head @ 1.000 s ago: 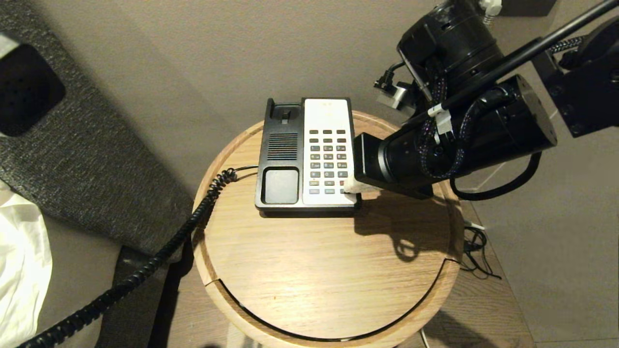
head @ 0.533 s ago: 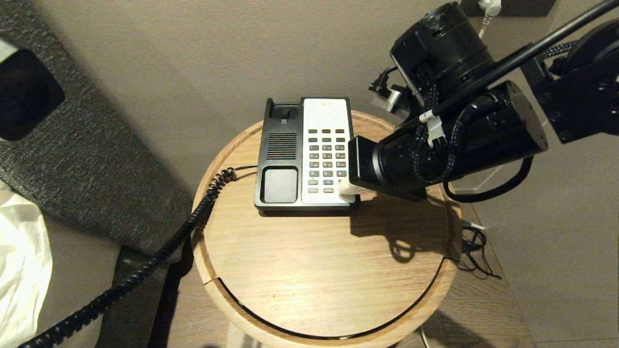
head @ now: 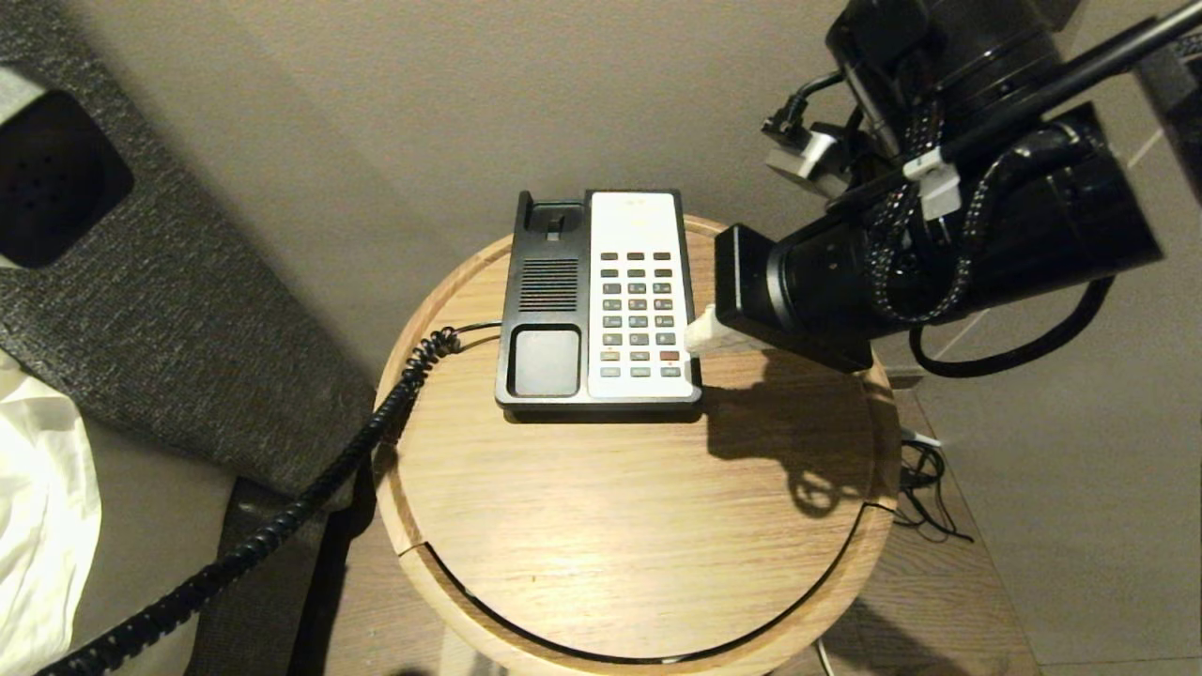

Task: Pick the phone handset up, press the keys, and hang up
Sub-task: Dial the number, then put the handset back

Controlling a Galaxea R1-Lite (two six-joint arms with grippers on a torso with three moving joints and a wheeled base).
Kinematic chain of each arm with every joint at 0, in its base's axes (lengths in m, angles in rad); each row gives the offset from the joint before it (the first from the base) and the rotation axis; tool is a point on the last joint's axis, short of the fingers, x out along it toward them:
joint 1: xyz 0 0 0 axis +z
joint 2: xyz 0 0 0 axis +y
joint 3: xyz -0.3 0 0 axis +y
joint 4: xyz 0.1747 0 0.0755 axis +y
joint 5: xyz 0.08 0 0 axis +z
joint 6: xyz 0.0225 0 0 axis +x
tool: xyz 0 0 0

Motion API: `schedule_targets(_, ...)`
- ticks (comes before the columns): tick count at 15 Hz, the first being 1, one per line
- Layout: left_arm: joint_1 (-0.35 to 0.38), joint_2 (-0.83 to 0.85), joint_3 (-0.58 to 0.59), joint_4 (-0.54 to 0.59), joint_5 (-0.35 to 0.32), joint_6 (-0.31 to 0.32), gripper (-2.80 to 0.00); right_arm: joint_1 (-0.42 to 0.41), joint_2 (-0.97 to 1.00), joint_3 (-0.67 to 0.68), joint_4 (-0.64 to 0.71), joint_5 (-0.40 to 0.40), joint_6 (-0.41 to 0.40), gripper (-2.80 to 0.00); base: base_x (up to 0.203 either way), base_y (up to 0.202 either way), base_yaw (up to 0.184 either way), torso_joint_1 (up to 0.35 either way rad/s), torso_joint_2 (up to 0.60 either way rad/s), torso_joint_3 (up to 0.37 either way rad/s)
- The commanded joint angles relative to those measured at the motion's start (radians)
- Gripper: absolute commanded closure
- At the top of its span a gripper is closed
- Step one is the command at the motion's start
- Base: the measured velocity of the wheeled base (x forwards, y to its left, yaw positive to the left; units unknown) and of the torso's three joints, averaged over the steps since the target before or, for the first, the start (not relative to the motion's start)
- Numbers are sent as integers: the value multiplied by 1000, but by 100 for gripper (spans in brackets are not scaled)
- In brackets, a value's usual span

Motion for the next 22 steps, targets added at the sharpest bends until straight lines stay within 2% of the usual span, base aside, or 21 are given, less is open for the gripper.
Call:
schedule_targets(1, -1, 46, -18, 3, 2, -1, 0, -2, -101, 6, 15, 4, 52, 0, 0, 0, 0, 0, 0, 0)
schedule_targets(6, -5, 259, -107, 3, 26, 79, 0, -3, -357, 10, 119, -3, 160, 0, 0, 0, 0, 0, 0, 0)
schedule_targets(9, -24, 464, -225, 3, 147, 120, 0, -5, -547, 41, 242, -58, 225, 0, 0, 0, 0, 0, 0, 0)
schedule_targets(13, -74, 685, -389, 21, 285, 160, 0, -12, -775, 198, 342, -99, 253, 0, 0, 0, 0, 0, 0, 0)
schedule_targets(15, -78, 746, -417, 45, 349, 187, 0, -28, -850, 255, 381, -104, 273, 0, 0, 0, 0, 0, 0, 0)
schedule_targets(18, -75, 787, -418, 89, 411, 204, 0, -43, -899, 272, 412, -106, 277, 0, 0, 0, 0, 0, 0, 0)
schedule_targets(22, -60, 841, -460, 126, 462, 204, 0, -44, -944, 278, 449, -104, 279, 0, 0, 0, 0, 0, 0, 0)
